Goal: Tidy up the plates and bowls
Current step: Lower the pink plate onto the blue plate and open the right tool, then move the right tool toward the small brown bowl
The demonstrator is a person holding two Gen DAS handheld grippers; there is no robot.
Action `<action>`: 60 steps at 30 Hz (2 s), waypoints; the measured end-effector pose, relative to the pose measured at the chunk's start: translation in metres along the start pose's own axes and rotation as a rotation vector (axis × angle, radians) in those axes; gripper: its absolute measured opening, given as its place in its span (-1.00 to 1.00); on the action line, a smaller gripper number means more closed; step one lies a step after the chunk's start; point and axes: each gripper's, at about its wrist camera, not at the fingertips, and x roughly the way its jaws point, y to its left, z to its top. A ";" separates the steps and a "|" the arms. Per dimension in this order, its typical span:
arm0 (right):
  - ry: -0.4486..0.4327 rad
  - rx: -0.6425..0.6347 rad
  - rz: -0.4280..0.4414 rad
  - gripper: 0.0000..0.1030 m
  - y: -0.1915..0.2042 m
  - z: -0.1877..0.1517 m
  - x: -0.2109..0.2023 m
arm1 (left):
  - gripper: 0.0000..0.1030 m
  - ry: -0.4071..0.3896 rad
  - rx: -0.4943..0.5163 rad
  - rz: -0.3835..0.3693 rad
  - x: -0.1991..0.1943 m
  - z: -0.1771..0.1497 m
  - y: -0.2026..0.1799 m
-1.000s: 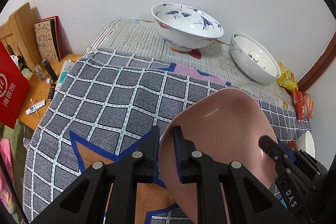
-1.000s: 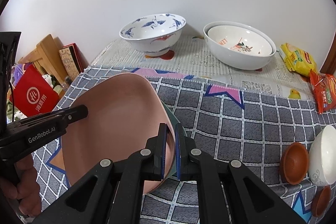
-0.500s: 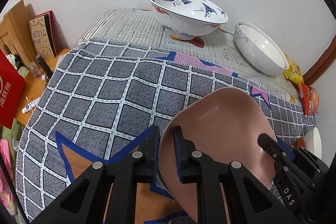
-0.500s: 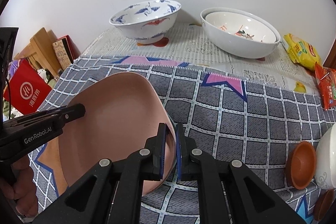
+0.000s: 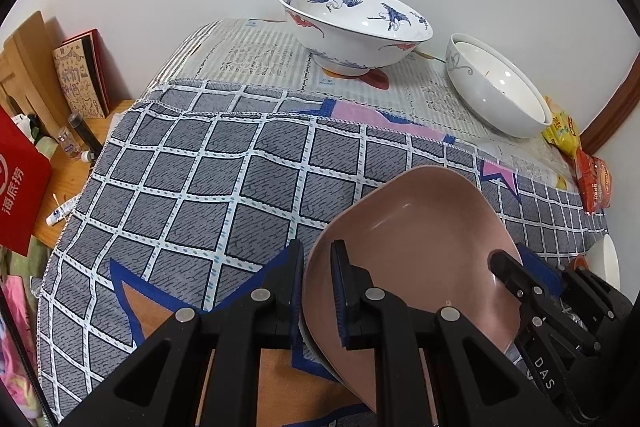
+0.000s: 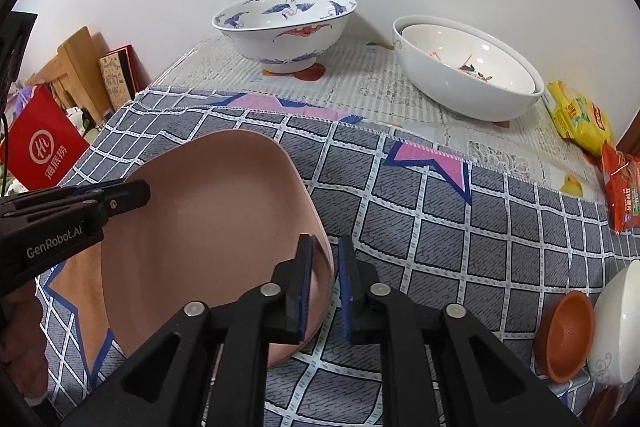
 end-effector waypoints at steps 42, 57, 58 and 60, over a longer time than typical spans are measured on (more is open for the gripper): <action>0.052 0.142 0.060 -0.70 -0.052 -0.025 0.004 | -0.59 0.082 0.118 -0.052 0.016 -0.025 -0.048; -0.131 0.229 -0.082 -0.27 -0.121 -0.054 -0.103 | -0.45 0.010 0.085 0.003 -0.042 -0.031 -0.060; -0.146 0.246 -0.099 -0.21 -0.132 -0.060 -0.114 | -0.44 0.002 0.093 -0.006 -0.046 -0.031 -0.066; -0.164 0.269 -0.125 -0.19 -0.149 -0.071 -0.130 | -0.44 -0.019 0.125 -0.038 -0.057 -0.032 -0.084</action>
